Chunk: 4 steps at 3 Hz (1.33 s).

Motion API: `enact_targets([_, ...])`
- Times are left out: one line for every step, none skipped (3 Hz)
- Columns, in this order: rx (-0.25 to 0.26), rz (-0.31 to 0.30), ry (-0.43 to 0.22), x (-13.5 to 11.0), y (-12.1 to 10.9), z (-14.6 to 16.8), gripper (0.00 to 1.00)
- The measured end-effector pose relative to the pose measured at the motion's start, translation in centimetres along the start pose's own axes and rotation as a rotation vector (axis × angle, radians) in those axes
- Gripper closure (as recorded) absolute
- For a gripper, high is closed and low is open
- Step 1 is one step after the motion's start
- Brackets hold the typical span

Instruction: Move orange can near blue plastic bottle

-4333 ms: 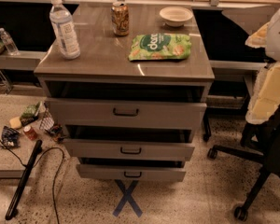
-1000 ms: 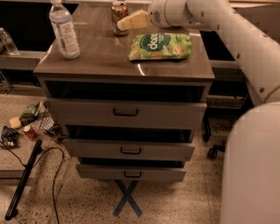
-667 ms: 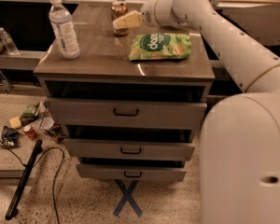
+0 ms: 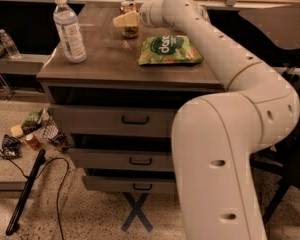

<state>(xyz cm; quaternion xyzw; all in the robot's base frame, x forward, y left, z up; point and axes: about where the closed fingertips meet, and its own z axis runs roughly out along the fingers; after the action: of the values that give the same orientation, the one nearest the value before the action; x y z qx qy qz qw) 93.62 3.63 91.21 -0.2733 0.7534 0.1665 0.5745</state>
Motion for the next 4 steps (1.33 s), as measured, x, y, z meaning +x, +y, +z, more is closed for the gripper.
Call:
enact_targets([-0.007,0.014,-0.014,0.5,0.1,3.3,0.21])
enact_targets([-0.025,0.021,-0.035,0.3,0.2,4.2,0.52])
enact_targets([-0.101,-0.009,-0.064,-0.9,1.7,2.9,0.75])
enact_targets([-0.214,-0.043,-0.061,-2.0,4.4,-0.3,0.98])
